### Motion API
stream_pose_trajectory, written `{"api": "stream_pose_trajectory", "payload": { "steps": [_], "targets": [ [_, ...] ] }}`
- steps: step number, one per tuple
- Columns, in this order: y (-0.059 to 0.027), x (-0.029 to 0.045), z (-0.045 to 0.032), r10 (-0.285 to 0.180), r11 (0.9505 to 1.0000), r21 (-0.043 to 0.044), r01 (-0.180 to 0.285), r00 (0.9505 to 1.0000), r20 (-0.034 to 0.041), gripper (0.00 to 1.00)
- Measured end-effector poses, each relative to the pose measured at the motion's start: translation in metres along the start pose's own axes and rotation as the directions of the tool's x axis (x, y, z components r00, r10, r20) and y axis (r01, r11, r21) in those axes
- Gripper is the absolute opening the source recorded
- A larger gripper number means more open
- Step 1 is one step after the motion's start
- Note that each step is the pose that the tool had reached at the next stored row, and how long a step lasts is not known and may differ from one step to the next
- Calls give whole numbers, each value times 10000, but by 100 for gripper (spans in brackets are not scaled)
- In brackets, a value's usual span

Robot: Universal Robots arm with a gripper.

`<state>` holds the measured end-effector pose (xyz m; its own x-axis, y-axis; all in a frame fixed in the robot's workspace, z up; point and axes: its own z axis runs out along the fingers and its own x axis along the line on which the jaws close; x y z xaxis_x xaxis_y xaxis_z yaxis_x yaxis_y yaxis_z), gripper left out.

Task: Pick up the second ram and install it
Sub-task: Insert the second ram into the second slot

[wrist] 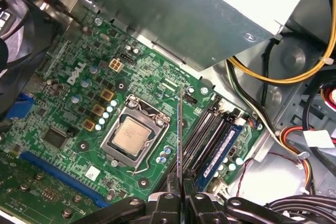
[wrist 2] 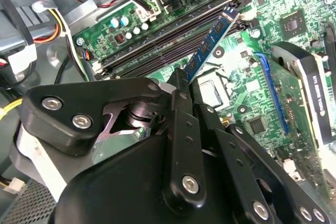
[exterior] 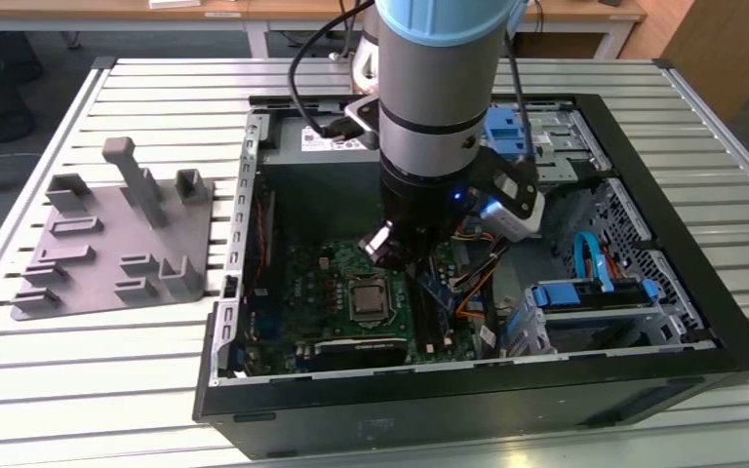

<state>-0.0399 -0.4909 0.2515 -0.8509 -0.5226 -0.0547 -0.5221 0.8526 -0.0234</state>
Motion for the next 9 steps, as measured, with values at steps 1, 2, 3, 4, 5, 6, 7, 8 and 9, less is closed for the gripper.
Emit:
{"api": "stream_pose_trajectory", "payload": {
  "steps": [1, 2, 3, 4, 5, 6, 7, 8, 9],
  "targets": [
    [0, 0, 0, 62, 10000, 4, -62, 10000, -2, 14],
    [0, 0, 0, 117, 9999, 8, -117, 9999, -4, 14],
    [0, 0, 0, 170, 9999, 11, -170, 9999, -5, 14],
    [0, 0, 1, 225, 9997, 15, -225, 9997, -6, 14],
    [0, 0, 1, 278, 9996, 18, -278, 9996, -8, 14],
    [0, 0, 1, 331, 9994, 21, -331, 9994, -9, 14],
    [0, 0, 1, 385, 9993, 25, -385, 9993, -11, 14],
    [0, 0, 1, 439, 9990, 28, -439, 9990, -12, 14],
    [0, 0, 1, 496, 9988, 31, -495, 9988, -14, 14]
  ]
}}
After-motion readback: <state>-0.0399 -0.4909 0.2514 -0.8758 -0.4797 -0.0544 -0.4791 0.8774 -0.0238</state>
